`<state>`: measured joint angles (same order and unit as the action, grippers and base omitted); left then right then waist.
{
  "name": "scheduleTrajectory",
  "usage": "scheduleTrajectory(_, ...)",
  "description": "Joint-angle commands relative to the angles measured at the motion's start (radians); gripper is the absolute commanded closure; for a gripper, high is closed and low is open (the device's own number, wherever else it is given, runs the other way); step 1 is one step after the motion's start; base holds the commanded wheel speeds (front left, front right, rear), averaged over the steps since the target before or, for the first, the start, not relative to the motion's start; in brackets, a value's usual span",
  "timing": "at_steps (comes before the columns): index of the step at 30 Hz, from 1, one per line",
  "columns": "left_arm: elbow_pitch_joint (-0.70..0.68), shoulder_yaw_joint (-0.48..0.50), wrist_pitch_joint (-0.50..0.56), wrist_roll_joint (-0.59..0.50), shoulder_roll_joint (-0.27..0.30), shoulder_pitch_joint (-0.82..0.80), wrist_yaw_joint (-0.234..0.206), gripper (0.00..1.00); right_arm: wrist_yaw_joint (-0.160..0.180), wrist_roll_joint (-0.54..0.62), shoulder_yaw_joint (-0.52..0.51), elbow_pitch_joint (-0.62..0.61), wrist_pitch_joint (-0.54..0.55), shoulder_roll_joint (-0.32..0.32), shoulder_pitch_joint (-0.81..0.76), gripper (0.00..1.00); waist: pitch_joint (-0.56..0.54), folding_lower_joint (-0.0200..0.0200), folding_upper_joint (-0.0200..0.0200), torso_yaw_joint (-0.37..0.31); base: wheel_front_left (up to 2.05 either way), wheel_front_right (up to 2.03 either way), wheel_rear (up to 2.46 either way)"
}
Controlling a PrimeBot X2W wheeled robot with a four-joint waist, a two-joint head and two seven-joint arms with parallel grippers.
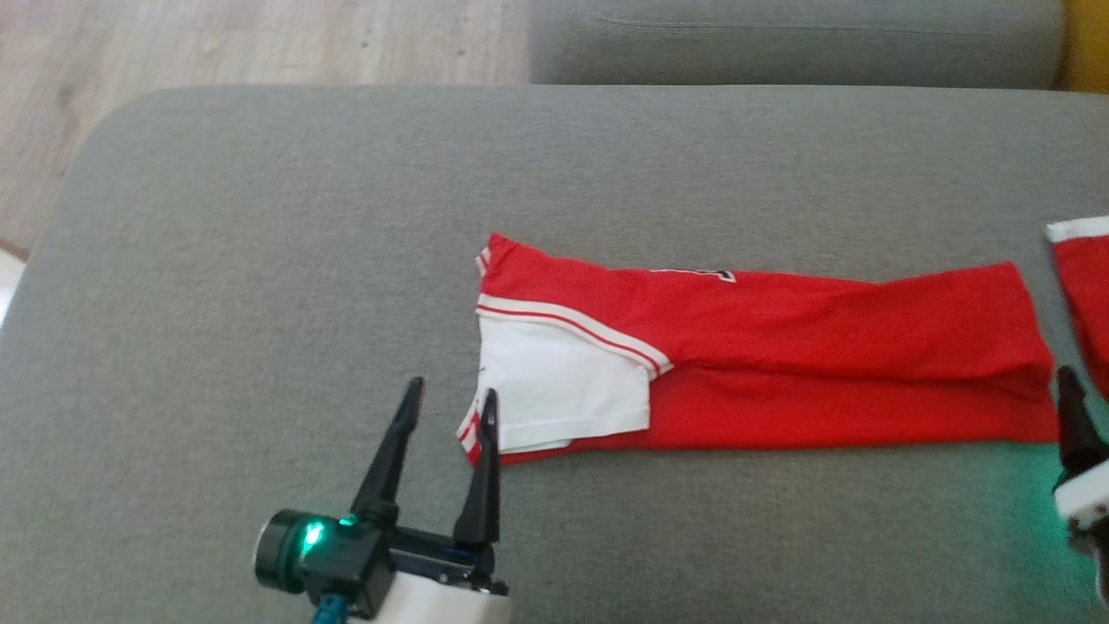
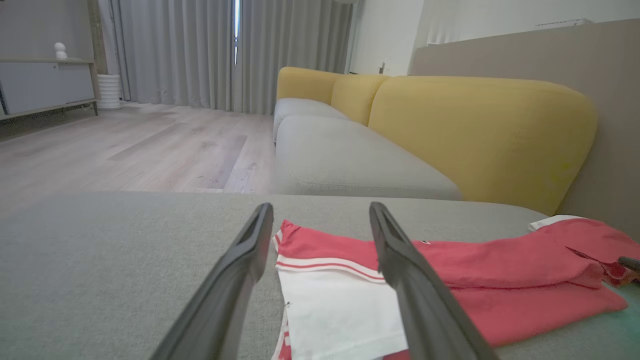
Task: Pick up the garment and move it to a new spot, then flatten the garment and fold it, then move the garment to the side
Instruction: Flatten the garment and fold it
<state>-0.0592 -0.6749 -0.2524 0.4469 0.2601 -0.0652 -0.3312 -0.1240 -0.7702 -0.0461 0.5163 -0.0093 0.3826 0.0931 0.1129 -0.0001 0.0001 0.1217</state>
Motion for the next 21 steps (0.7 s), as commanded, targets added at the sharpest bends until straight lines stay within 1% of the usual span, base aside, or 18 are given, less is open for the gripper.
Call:
scheduleTrajectory(1,-0.032,0.04,-0.009,-0.021,-0.008,-0.017,0.008,0.0,-0.007,0.021,-0.008,-0.013,0.006,0.02,0.051,0.0,0.006,0.0001,-0.0001,0.021,0.0,0.0,0.0)
scheduleTrajectory(5,-0.021,0.058,-0.009,-0.076,-0.044,0.0,0.041,0.0,-0.007,0.073,-0.07,0.065,0.068,-0.022,0.116,0.0,0.017,0.0001,-0.0001,0.05,0.0,0.0,0.0)
scheduleTrajectory(10,-0.001,0.083,-0.009,-0.122,-0.077,0.006,0.078,0.0,-0.007,0.164,-0.141,0.19,0.128,-0.043,0.171,0.0,0.029,0.0001,-0.0001,0.079,0.0,0.0,0.0)
scheduleTrajectory(14,0.012,0.107,-0.009,-0.148,-0.094,0.012,0.099,0.0,-0.007,0.217,-0.18,0.266,0.15,-0.061,0.193,0.0,0.031,0.0001,-0.0001,0.083,0.0,0.0,0.0)
scheduleTrajectory(16,0.018,0.118,-0.009,-0.157,-0.101,0.017,0.11,0.0,-0.007,0.223,-0.186,0.285,0.168,-0.079,0.2,0.0,0.028,0.0001,-0.0001,0.078,0.0,0.0,0.0)
scheduleTrajectory(17,0.024,0.127,-0.009,-0.165,-0.108,0.023,0.121,0.0,-0.007,0.218,-0.175,0.282,0.193,-0.099,0.206,0.63,0.024,0.0001,-0.0001,0.067,0.0,0.0,0.0)
scheduleTrajectory(18,0.026,0.131,-0.009,-0.169,-0.112,0.025,0.126,0.0,-0.007,0.212,-0.163,0.272,0.207,-0.108,0.207,1.0,0.022,0.0001,-0.0001,0.061,0.0,0.0,0.0)
scheduleTrajectory(21,0.032,0.142,-0.009,-0.18,-0.121,0.03,0.143,0.0,-0.007,0.184,-0.135,0.225,0.22,-0.116,0.198,1.0,0.02,0.0001,-0.0001,0.04,0.0,0.0,0.0)
